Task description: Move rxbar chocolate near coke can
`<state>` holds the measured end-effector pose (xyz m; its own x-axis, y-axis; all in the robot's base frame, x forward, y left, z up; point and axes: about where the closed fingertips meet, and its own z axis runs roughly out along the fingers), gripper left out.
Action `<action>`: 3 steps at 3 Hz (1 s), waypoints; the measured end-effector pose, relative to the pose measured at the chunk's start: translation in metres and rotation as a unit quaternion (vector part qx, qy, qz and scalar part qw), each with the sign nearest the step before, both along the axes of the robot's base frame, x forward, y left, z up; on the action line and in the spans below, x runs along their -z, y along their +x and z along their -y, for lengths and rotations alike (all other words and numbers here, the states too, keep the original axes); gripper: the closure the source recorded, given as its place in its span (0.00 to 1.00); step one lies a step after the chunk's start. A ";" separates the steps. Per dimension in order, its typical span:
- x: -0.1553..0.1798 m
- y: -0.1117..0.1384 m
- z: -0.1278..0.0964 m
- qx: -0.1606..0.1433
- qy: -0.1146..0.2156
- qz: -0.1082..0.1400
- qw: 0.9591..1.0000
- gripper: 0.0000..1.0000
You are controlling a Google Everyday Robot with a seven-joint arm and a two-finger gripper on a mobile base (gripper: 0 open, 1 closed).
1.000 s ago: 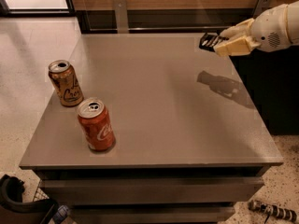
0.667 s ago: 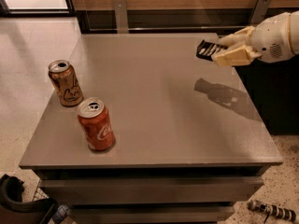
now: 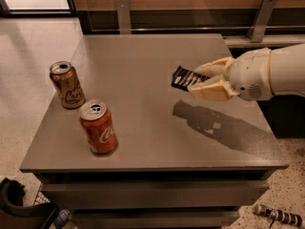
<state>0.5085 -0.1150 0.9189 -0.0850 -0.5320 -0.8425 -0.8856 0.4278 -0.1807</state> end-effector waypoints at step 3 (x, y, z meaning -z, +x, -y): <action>0.056 -0.066 -0.097 -0.085 0.102 -0.065 0.989 0.90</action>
Offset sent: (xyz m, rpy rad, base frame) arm -0.0829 0.1161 -0.0639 0.2828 0.1467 0.2015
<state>0.4425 -0.0179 0.8629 -0.1227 -0.3676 -0.9218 -0.9580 0.2864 0.0133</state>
